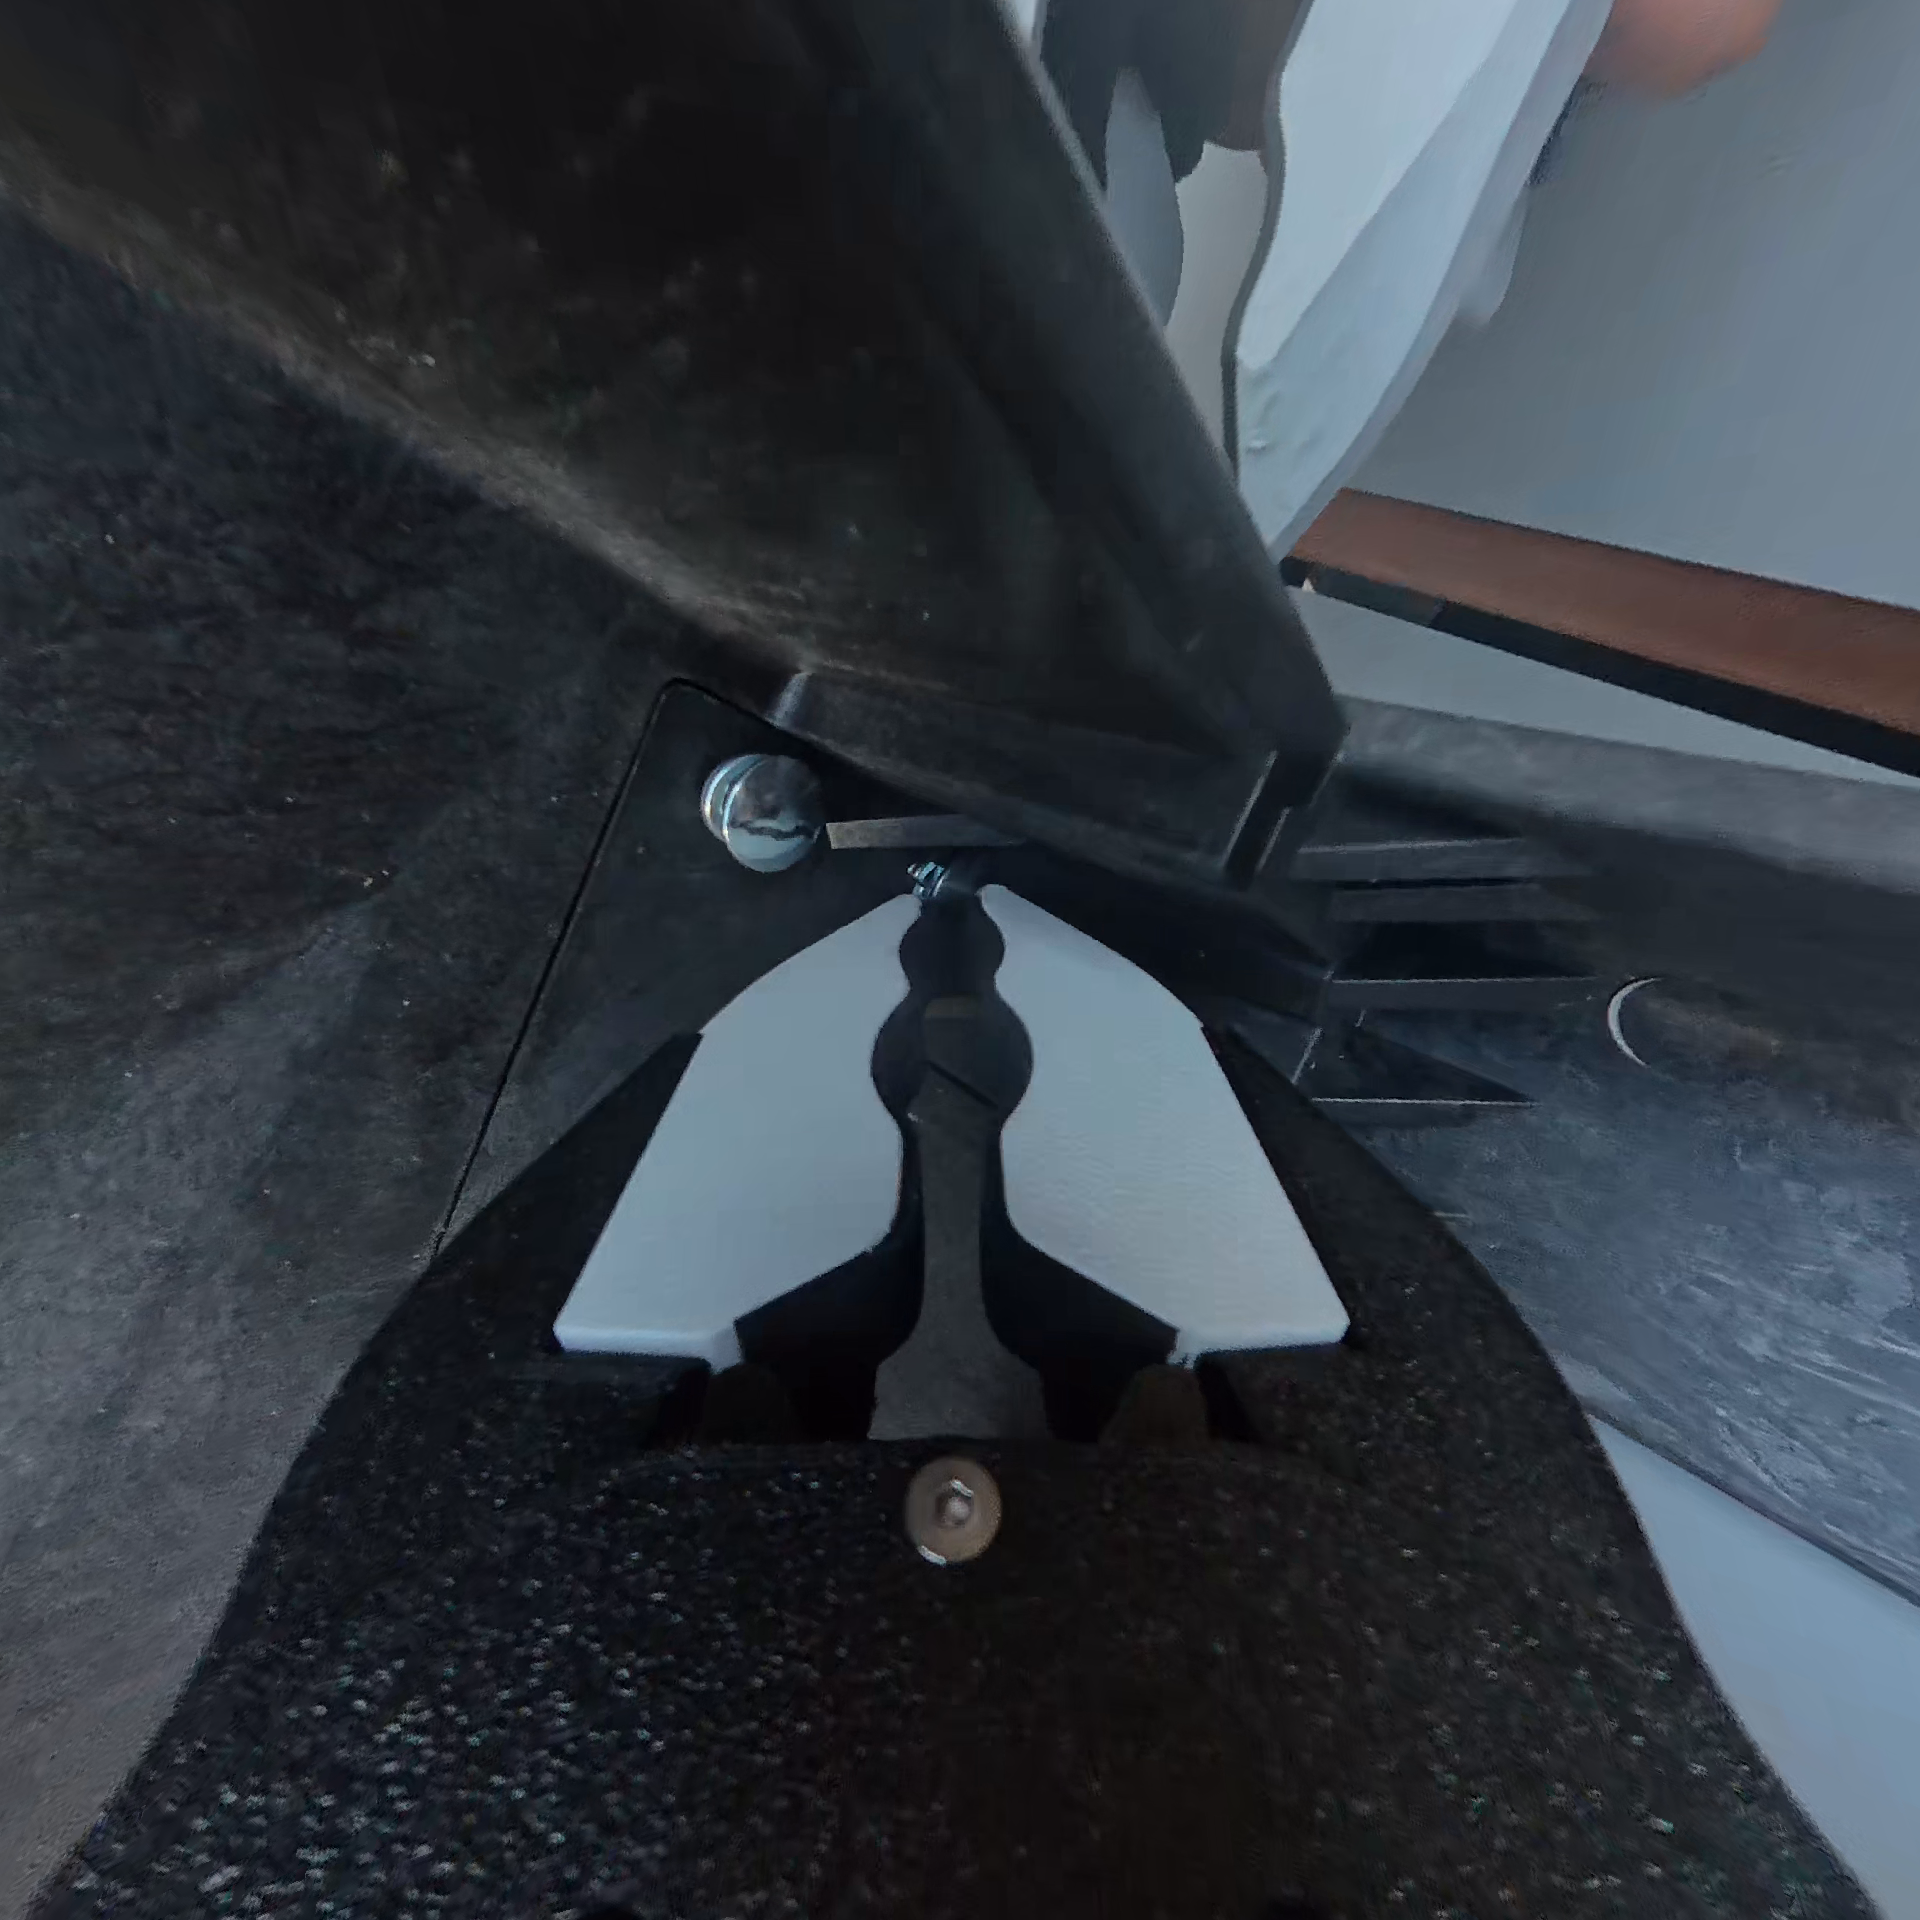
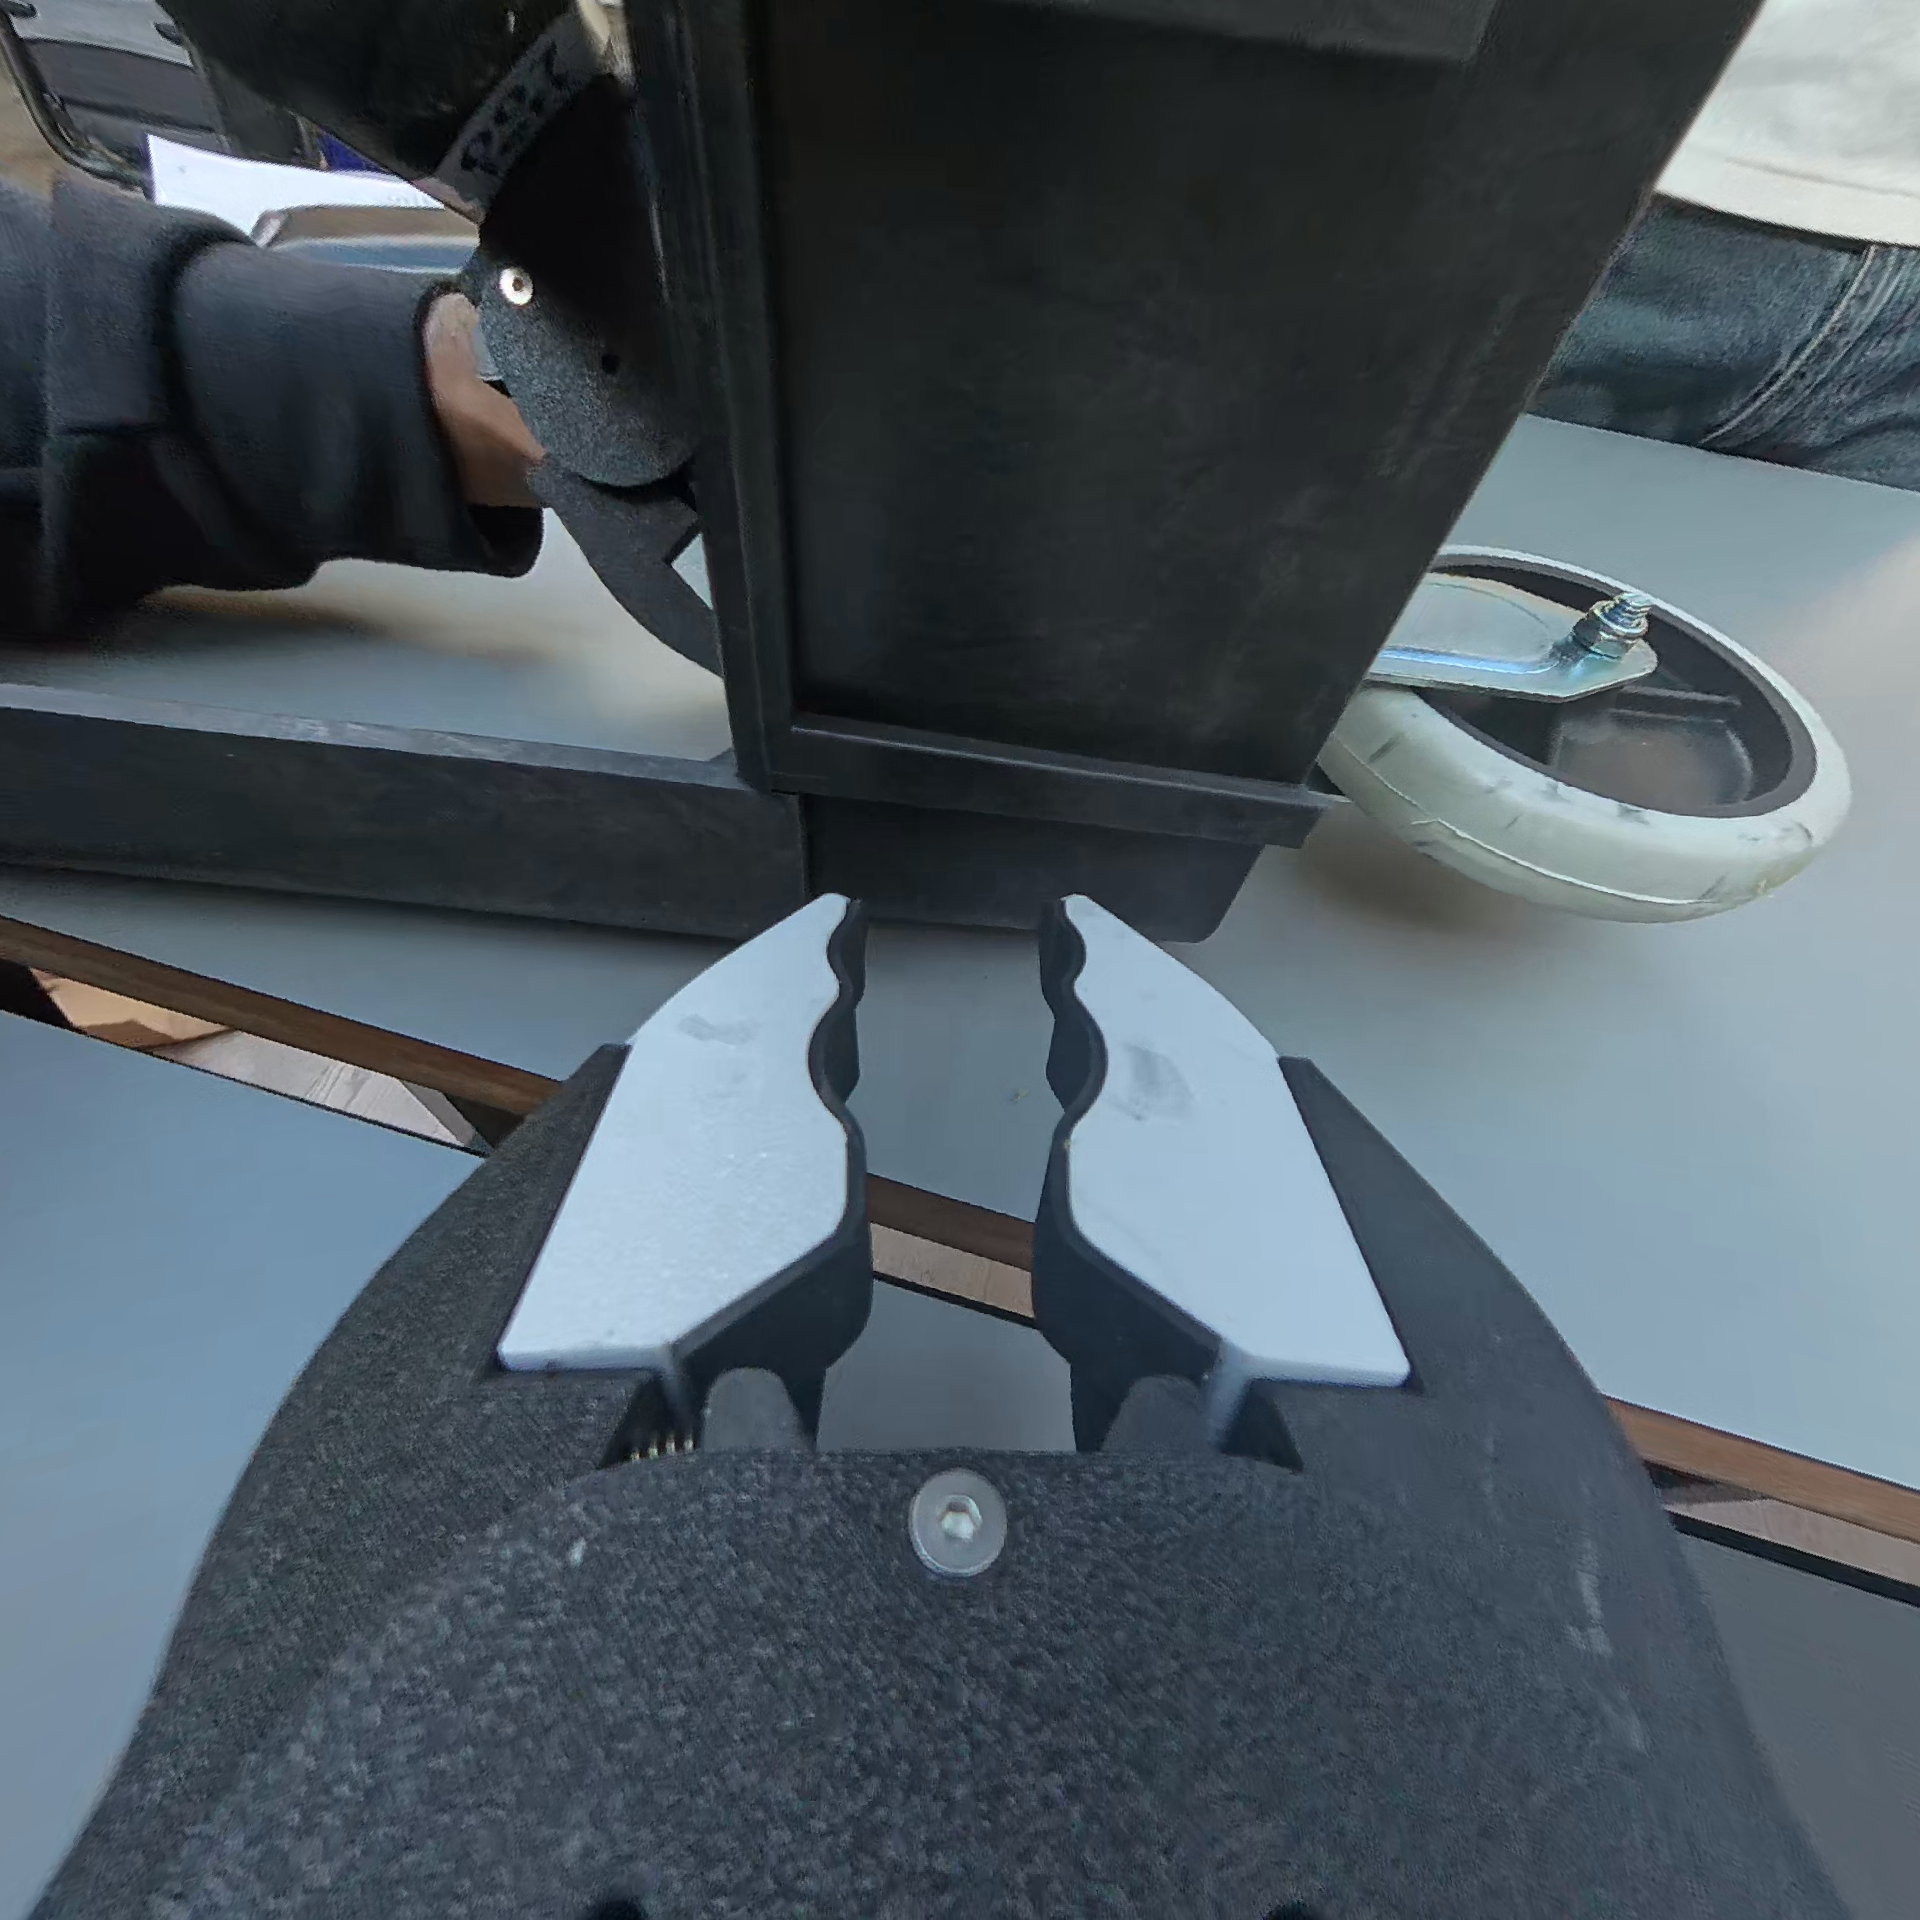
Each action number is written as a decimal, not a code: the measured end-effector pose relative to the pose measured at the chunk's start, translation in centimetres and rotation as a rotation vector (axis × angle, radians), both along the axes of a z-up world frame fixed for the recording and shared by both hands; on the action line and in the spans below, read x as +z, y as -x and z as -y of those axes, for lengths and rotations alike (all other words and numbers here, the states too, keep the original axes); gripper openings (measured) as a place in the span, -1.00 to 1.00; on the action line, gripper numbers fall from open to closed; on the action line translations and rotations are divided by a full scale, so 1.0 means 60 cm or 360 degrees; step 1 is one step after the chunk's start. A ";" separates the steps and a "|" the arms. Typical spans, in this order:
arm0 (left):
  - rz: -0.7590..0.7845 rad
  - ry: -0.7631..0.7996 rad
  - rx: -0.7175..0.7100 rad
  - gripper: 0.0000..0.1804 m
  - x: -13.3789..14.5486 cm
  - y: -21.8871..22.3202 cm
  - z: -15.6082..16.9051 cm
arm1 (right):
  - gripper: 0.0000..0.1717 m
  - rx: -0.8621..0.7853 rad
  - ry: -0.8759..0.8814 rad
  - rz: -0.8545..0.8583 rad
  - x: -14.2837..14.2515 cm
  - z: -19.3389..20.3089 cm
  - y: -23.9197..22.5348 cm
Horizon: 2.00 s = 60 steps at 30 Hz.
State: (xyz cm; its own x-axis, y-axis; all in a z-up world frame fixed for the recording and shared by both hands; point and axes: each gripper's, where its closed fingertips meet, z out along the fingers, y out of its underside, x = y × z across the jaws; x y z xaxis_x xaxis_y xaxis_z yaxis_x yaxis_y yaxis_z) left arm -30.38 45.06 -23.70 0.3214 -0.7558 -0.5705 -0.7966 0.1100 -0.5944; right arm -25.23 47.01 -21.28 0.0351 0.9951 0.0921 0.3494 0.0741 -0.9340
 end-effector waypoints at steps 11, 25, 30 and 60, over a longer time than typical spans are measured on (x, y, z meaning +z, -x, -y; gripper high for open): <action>-0.0023 0.0047 0.0114 -0.94 -0.001 0.004 -0.003 | -0.53 0.0057 0.0262 -0.0141 0.020 -0.007 -0.012; -0.0014 0.0080 0.0239 -0.93 -0.006 0.000 -0.021 | -0.53 0.0368 0.0367 0.0059 0.001 -0.086 0.017; 0.0006 0.0103 0.0264 -0.93 -0.008 0.000 -0.039 | -0.60 0.0457 0.0301 0.0126 -0.004 -0.091 0.034; 0.0034 0.0150 0.0495 -0.93 -0.005 -0.017 -0.114 | -0.52 0.0543 0.0159 0.0342 -0.030 -0.225 -0.004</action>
